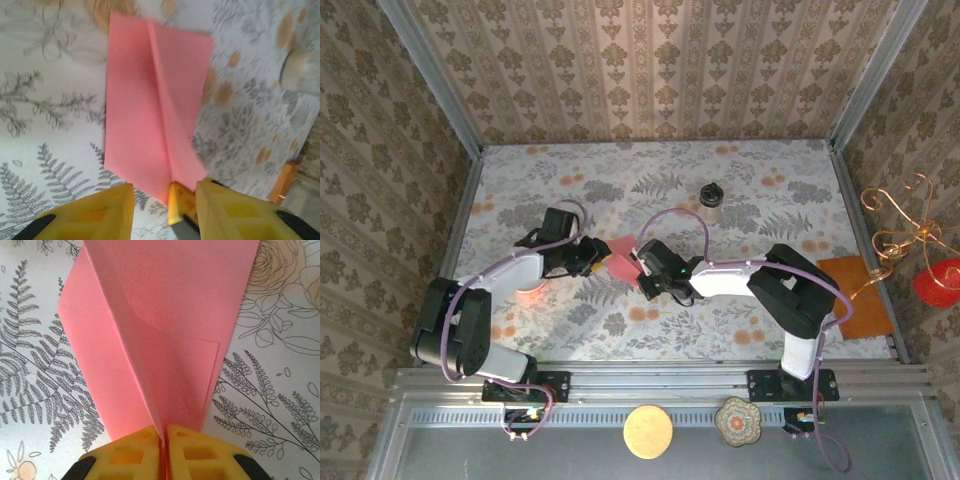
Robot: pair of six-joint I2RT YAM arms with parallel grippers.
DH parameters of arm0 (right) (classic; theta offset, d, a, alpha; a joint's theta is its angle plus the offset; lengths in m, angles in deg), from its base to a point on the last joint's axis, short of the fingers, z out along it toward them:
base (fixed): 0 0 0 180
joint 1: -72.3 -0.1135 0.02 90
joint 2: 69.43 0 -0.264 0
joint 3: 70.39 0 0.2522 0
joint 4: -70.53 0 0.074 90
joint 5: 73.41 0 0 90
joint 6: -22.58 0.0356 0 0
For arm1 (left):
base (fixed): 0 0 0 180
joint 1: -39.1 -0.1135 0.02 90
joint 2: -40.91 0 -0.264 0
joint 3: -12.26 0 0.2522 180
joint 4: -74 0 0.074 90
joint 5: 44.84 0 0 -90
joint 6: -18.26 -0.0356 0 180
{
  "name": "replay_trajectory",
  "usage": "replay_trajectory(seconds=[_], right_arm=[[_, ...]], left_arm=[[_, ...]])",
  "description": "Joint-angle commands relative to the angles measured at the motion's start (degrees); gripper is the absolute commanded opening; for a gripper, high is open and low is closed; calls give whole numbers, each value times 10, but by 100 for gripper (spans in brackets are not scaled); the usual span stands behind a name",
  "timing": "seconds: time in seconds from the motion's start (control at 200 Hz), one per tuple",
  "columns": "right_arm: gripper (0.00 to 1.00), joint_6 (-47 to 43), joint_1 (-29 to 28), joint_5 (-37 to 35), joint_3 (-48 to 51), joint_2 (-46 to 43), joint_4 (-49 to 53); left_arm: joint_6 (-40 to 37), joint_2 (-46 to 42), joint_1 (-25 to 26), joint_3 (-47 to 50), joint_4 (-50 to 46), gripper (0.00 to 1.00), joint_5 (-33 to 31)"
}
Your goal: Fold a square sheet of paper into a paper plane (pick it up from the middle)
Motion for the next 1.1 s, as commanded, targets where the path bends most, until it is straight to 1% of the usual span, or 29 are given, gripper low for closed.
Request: replay_trajectory(seconds=[0.0,0.12,0.14,0.34,0.585,0.78,1.095], right_arm=[[14,32,12,85,14,32,20],[15,44,27,117,22,32,4],[15,44,27,119,22,32,3],[15,46,33,128,19,34,7],[15,48,39,134,19,34,8],[15,48,44,140,18,35,6],[16,50,48,147,21,35,0]], left_arm=[[16,-27,20,35,51,39,-15],[22,-42,30,66,92,41,-27],[23,-42,47,70,98,42,-28],[24,-7,61,76,165,48,-3],[-11,36,62,46,150,48,-12],[-16,56,61,40,156,49,-14],[-27,90,62,13,139,49,-16]])
